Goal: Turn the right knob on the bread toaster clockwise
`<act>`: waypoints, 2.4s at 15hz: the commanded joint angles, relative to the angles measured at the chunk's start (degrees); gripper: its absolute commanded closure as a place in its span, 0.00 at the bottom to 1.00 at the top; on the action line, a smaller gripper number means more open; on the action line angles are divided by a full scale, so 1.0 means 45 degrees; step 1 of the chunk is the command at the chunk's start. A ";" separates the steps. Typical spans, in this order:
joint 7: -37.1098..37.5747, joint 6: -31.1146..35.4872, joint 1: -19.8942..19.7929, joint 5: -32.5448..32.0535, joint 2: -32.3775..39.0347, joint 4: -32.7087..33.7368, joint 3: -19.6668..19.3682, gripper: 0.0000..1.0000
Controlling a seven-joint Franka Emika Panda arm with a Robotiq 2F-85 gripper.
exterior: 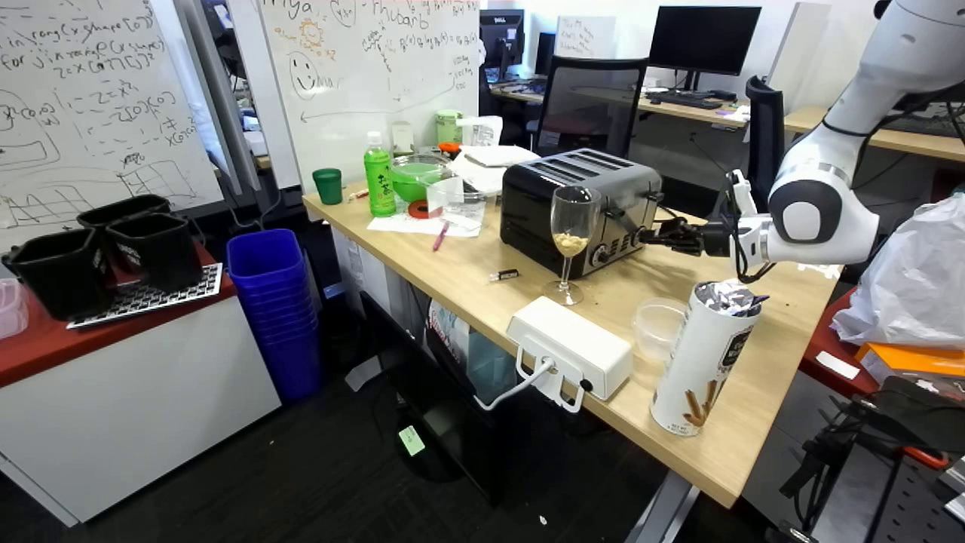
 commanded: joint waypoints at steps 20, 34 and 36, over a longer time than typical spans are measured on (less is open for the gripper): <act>-0.1626 0.1746 0.0779 0.0011 -0.1438 -0.0992 -0.0223 0.00; -0.5707 0.3253 0.1350 0.0233 -0.3809 -0.3552 -0.0274 0.00; -0.6013 0.3445 0.1365 0.0240 -0.3901 -0.3726 -0.0252 0.00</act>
